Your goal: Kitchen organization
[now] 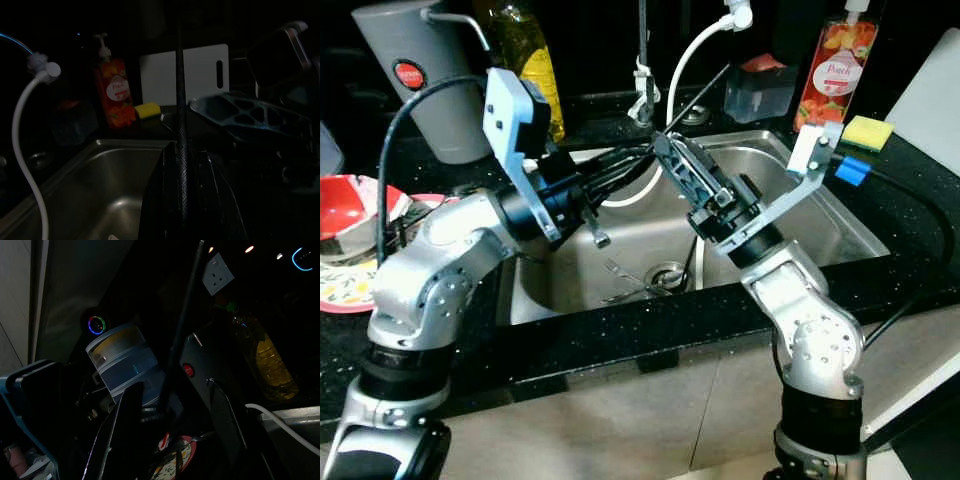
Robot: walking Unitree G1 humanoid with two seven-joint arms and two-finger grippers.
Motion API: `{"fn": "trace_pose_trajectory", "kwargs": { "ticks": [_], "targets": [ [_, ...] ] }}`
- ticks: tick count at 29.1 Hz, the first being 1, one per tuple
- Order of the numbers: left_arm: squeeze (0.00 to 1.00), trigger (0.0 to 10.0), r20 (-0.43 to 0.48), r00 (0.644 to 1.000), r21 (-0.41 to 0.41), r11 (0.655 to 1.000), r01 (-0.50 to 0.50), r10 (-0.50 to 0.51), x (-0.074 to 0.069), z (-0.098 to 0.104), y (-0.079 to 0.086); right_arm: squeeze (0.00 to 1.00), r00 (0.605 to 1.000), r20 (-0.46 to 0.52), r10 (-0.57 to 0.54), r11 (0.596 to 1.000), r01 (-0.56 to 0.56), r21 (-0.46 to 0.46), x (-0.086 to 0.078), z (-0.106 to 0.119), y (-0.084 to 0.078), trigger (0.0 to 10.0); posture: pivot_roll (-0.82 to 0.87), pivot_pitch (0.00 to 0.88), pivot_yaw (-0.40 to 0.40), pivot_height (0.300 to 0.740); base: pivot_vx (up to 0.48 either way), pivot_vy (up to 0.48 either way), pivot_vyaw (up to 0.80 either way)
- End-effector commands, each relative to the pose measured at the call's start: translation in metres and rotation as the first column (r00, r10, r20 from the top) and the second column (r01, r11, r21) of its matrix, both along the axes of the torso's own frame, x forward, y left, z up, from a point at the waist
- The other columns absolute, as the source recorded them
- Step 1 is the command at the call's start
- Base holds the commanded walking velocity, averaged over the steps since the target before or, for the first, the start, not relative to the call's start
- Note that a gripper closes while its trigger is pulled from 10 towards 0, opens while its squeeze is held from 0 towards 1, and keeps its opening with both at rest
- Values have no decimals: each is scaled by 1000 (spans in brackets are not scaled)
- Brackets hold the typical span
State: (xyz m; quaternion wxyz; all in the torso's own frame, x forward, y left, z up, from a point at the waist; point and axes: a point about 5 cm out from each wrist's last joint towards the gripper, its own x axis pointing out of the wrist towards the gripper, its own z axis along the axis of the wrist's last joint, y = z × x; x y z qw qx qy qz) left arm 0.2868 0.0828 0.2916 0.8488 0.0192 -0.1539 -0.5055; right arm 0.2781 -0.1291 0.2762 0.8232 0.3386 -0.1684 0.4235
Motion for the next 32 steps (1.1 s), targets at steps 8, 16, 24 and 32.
{"fn": "trace_pose_trajectory", "kwargs": {
  "ticks": [8, 16, 24, 32],
  "targets": [
    [0, 10000, -15, 1000, 39, 999, 14, -13, -3, -7, -2, 0, 1000, 13, 20, 1000, -20, 17, -2, 3, 1, 0, 11, 0, 28, 740, 0, 0, 0],
    [0, 10000, -7, 1000, 32, 999, -18, 18, 0, -5, 0, 0, 1000, 13, 22, 999, -22, 24, -2, 4, 1, 0, 14, 0, 20, 740, 0, 0, 0],
    [0, 10000, -60, 991, -100, 987, -127, 121, 12, 5, 7, 0, 1000, -6, -12, 997, 11, -74, 2, -5, 6, 10000, 20, 0, 21, 740, 0, 0, 0],
    [0, 10000, -144, 986, -256, 959, -122, 87, 11, 15, 35, 0, 962, -68, -265, 953, 251, -171, 31, -13, -1, 10000, 27, 0, 19, 740, 0, 0, 0]
  ]
}}
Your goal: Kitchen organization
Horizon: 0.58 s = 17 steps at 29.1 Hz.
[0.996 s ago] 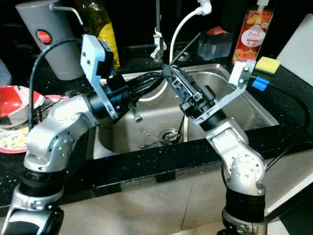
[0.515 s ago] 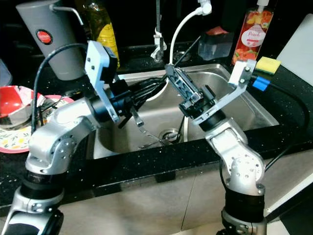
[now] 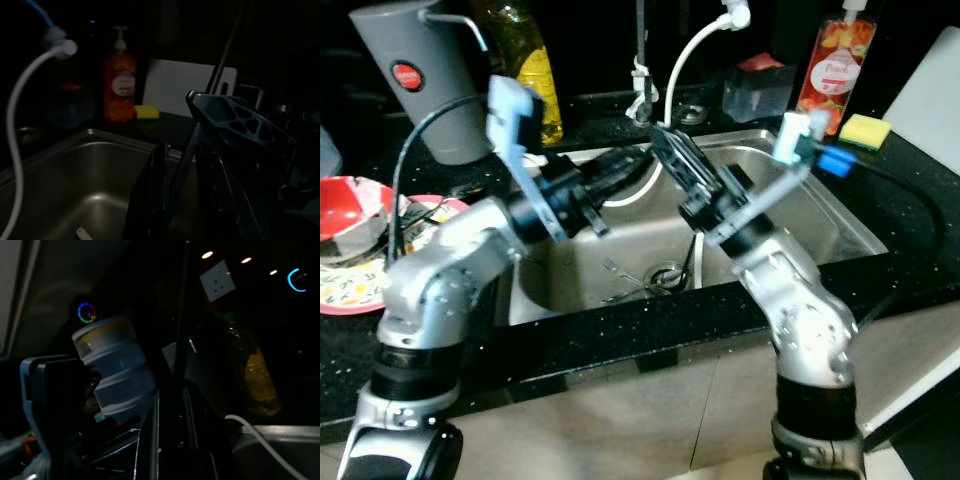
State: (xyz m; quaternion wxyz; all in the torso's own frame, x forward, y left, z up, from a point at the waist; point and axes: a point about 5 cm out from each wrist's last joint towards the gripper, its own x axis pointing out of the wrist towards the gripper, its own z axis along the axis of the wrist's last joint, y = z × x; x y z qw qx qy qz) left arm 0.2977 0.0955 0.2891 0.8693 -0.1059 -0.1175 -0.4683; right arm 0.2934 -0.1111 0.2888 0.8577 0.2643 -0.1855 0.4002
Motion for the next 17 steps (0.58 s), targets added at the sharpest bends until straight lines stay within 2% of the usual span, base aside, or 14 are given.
{"fn": "trace_pose_trajectory", "kwargs": {
  "ticks": [1, 2, 4, 5, 8, 11, 12, 13, 14, 16, 17],
  "targets": [
    [0, 10000, -14, 992, 58, 991, -122, 123, 7, 1, 21, 0, 940, -186, -286, 958, 275, -85, 30, -33, -25, 10000, 38, 0, 14, 740, 0, 0, 0],
    [0, 10000, -82, 976, 221, 959, -178, 201, 16, -20, 22, 0, 887, -216, -408, 912, 383, -149, 43, -41, -32, 10000, 38, 0, 14, 740, 0, 0, 0],
    [0, 10000, -168, 931, 340, 906, -253, 324, 28, -41, 27, 0, 820, -233, -523, 850, 485, -203, 56, -48, -40, 10000, 46, 0, 19, 740, 0, 0, 0],
    [0, 10000, -199, 905, 393, 876, -278, 377, 32, -51, 29, 0, 764, -235, -601, 797, 551, -247, 64, -52, -46, 10000, 48, 0, 24, 740, 0, 0, 0],
    [0, 10000, -198, 903, 388, 877, -284, 380, 32, -51, 29, 0, 745, -223, -629, 773, 571, -275, 66, -55, -48, 10000, 49, 0, 25, 740, 0, 0, 0],
    [0, 10000, -168, 922, 344, 897, -277, 349, 28, -41, 27, 0, 724, -214, -656, 745, 577, -333, 69, -68, -45, 10000, 65, 0, 6, 740, 0, 0, 0],
    [0, 10000, -158, 922, 346, 894, -285, 354, 28, -39, 28, 0, 728, -215, -651, 747, 565, -350, 69, -73, -43, 10000, 67, 0, 6, 740, 0, 0, 0],
    [0, 10000, -147, 916, 359, 883, -301, 372, 28, -38, 30, 0, 720, -192, -667, 726, 568, -388, 68, -78, -42, 10000, 66, 0, 10, 740, 0, 0, 0],
    [0, 10000, -147, 916, 359, 883, -301, 372, 28, -38, 30, 0, 720, -192, -667, 726, 568, -388, 68, -78, -42, 10000, 66, 0, 10, 740, 0, 0, 0],
    [0, 10000, -143, 909, 376, 871, -317, 392, 28, -39, 33, 0, 707, -159, -689, 691, 576, -436, 68, -85, -41, 10000, 64, 0, 15, 740, 0, 0, 0],
    [0, 10000, -132, 910, 407, 859, -311, 393, 28, -40, 29, 0, 678, -119, -725, 644, 607, -465, 72, -90, -40, 10000, 61, 0, 23, 740, 0, 0, 0]
  ]
}}
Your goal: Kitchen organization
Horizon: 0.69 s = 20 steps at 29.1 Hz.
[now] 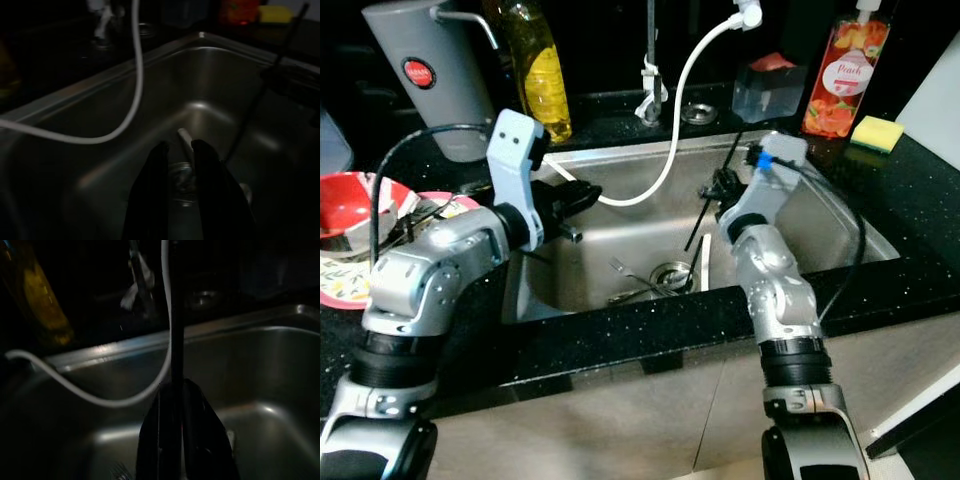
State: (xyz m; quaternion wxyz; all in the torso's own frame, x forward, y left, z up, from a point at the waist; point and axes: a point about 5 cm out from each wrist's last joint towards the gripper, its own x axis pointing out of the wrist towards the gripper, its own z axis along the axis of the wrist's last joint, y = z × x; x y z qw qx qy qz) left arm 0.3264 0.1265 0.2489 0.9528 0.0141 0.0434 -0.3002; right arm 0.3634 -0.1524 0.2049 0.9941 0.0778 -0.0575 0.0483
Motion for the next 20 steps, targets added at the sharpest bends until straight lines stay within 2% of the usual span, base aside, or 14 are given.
{"fn": "trace_pose_trajectory", "kwargs": {
  "ticks": [1, 2, 4, 5, 6, 7, 9, 11, 14, 15, 16, 18, 19, 20],
  "targets": [
    [0, 10000, 2, 1000, 49, 999, 3, -3, 0, 1, -2, 0, 1000, 0, -27, 999, 27, -40, 1, -6, 1, 10000, 61, 0, 23, 740, 0, 0, 0],
    [0, 10000, -1, 1000, 96, 995, 2, -2, 1, -2, -8, 953, 999, 19, -45, 997, 46, -54, 3, -6, 3, 10000, 60, 0, 17, 740, 0, 0, 0],
    [0, 10000, 2, 1000, 110, 994, 3, -3, 2, -2, -11, 1000, 999, 44, -20, 998, 22, -53, 1, -3, 6, 10000, 59, 0, 16, 740, 0, 0, 0],
    [0, 10000, 7, 1000, 117, 993, 7, -8, 1, -3, -14, 1000, 995, 94, -18, 996, 26, -81, 0, 3, 7, 10000, 59, 0, 16, 740, 0, 0, 0],
    [0, 10000, 18, 1000, 108, 994, 18, -20, -1, -2, -18, 1000, 955, 294, -47, 998, 59, -33, -10, 34, 4, 10000, 59, 0, 24, 740, 0, 0, 0],
    [0, 10000, 21, 999, 99, 995, 29, -31, -2, -1, -21, 0, 916, 390, -89, 994, 108, -26, -16, 52, -2, 10000, 58, 0, 32, 740, 0, 0, 0],
    [0, 10000, 20, 998, 100, 994, 51, -53, -5, -3, -28, 0, 873, 473, -122, 990, 143, -7, -26, 76, -9, 10000, 49, 0, 35, 740, 0, 0, 0],
    [0, 10000, 18, 998, 103, 993, 53, -55, -5, -4, -29, 0, 874, 471, -119, 991, 137, -4, -26, 77, -9, 10000, 49, 0, 35, 740, 0, 0, 0],
    [0, 10000, 22, 998, 111, 992, 59, -62, -7, -5, -32, 0, 855, 516, -45, 988, 113, -102, -37, 84, 3, 10000, 44, 0, 35, 740, 0, 0, 0],
    [0, 10000, 22, 998, 111, 992, 59, -62, -7, -5, -32, 0, 855, 516, -45, 988, 113, -102, -37, 84, 3, 10000, 44, 0, 35, 740, 0, 0, 0],
    [0, 10000, 23, 998, 112, 992, 51, -54, -6, -5, -32, 0, 859, 512, -15, 982, 108, -153, -41, 79, 8, 10000, 41, 0, 44, 740, 0, 0, 0],
    [0, 10000, 25, 999, 122, 992, 41, -45, -6, -5, -33, 0, 873, 488, 3, 980, 95, -177, -42, 71, 11, 10000, 38, 0, 46, 740, 0, 0, 0],
    [0, 10000, 40, 999, 151, 988, 21, -28, -5, -6, -33, 0, 904, 427, 25, 976, 71, -208, -42, 55, 14, 10000, 38, 0, 46, 740, 0, 0, 0],
    [0, 10000, 44, 999, 161, 987, -3, -4, -3, -5, -31, 0, 914, 403, 38, 974, 56, -219, -43, 48, 16, 10000, 35, 0, 42, 740, 0, 0, 0]
  ]
}}
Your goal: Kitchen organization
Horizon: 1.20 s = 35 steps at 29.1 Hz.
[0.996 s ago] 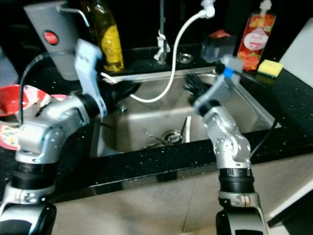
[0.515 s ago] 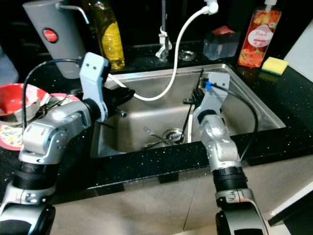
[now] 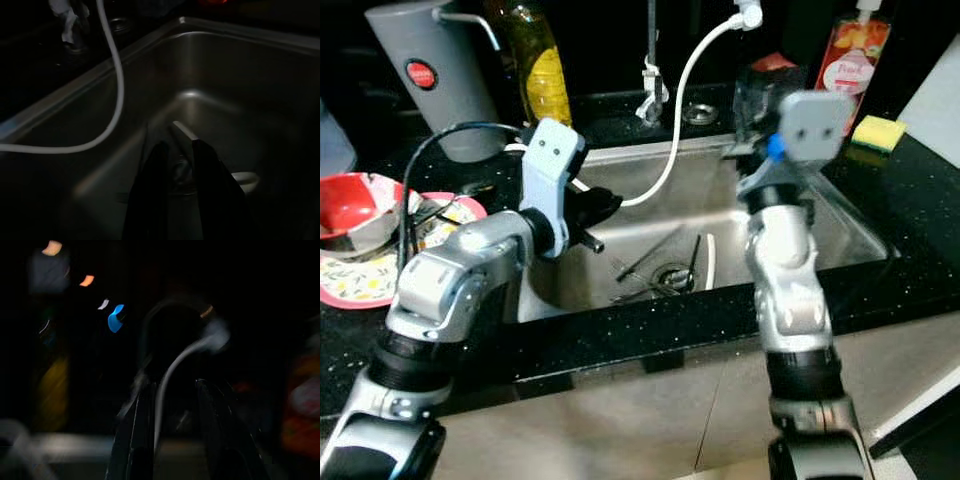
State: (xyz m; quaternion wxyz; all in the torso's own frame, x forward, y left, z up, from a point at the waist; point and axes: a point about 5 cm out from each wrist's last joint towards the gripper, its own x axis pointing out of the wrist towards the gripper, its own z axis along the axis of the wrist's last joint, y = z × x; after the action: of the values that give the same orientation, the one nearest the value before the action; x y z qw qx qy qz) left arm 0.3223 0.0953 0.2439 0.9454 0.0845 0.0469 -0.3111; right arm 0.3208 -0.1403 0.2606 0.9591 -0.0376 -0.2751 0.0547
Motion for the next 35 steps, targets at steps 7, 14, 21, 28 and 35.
{"fn": "trace_pose_trajectory", "kwargs": {
  "ticks": [7, 14, 21, 28, 35],
  "targets": [
    [0, 10000, -22, 966, -33, 966, -258, 258, 8, 5, 17, 0, 984, -137, 112, 990, -123, -73, -12, -32, 23, 10000, 35, 0, 54, 740, 0, 0, 0],
    [0, 10000, 285, 952, 390, 895, -219, 109, -10, 15, 40, 0, 981, -163, 109, 992, -117, -38, -9, -33, 23, 10000, 56, 0, 35, 740, 0, 0, 0],
    [0, 10000, 375, 924, 678, 703, -216, -78, -27, 40, 91, 0, 979, -180, 99, 993, -109, -47, -3, -34, 15, 10000, 95, 0, 6, 740, 0, 0, 0],
    [0, 10000, 423, 906, 730, 604, -321, -29, -14, 45, 112, 0, 977, -181, 116, 990, -127, -53, -1, -33, 18, 10000, 95, 0, 8, 740, 0, 0, 0],
    [0, 10000, 60, 973, 893, 448, 47, -221, -46, 18, 130, 0, 977, -186, 103, 992, -116, -58, -1, -34, 13, 10000, 81, 0, 18, 740, 0, 0, 0]
  ]
}}
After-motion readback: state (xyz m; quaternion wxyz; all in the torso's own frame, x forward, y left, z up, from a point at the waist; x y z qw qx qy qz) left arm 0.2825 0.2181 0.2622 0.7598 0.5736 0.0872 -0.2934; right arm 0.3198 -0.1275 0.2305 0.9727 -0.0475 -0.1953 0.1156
